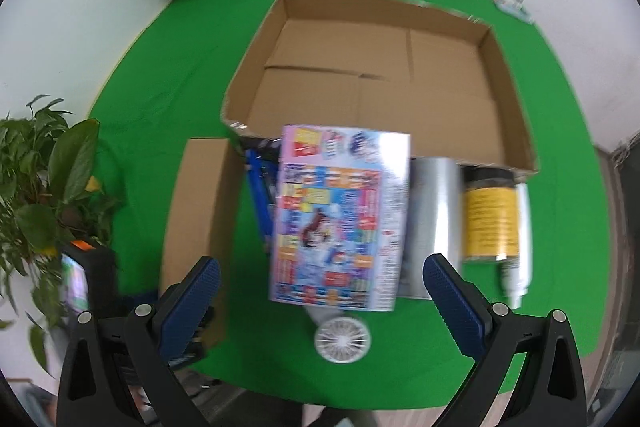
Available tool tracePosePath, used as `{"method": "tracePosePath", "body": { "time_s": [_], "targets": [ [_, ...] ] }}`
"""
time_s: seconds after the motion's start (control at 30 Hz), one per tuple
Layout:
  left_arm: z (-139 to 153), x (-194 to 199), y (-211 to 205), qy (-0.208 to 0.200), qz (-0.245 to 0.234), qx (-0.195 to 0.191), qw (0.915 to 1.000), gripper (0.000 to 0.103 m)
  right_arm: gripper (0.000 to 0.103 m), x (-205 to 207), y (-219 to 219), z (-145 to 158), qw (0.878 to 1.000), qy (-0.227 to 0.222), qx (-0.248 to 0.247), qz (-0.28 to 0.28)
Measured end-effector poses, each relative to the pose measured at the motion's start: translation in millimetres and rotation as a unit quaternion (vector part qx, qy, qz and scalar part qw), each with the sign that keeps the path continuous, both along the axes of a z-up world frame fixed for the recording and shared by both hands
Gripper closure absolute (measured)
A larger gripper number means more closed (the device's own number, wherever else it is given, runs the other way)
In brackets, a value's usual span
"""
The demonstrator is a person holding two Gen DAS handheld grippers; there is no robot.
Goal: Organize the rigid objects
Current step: 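Grasp the long cardboard divider with the left tool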
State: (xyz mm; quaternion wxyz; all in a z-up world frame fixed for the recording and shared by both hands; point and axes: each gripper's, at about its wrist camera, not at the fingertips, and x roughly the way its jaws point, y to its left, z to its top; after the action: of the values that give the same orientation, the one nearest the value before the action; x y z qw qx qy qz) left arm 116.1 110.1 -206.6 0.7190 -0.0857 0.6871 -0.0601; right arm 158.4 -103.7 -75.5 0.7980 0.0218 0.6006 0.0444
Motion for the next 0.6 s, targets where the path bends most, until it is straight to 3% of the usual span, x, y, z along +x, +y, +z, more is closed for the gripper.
{"method": "tracePosePath", "body": {
  "time_s": [0.07, 0.13, 0.43, 0.6],
  "targets": [
    [-6.1, -5.1, 6.9, 0.006, 0.016, -0.039, 0.9991, 0.038, 0.001, 10.3, 11.5, -5.2, 1.0, 0.015, 0.01, -0.004],
    [-4.1, -8.7, 8.0, 0.0, 0.015, -0.053, 0.9985, 0.045, 0.001, 18.7, 25.5, -9.3, 1.0, 0.02, 0.01, 0.003],
    [21.8, -34.4, 13.8, -0.048, -0.022, -0.011, 0.9985, 0.046, 0.002, 42.0, 87.8, -42.3, 0.996, 0.067, 0.022, 0.045],
    [39.1, -50.0, 12.0, -0.077, -0.06, 0.032, 0.9947, 0.047, 0.002, 45.2, 122.8, -45.8, 0.995, 0.068, 0.022, 0.072]
  ]
}}
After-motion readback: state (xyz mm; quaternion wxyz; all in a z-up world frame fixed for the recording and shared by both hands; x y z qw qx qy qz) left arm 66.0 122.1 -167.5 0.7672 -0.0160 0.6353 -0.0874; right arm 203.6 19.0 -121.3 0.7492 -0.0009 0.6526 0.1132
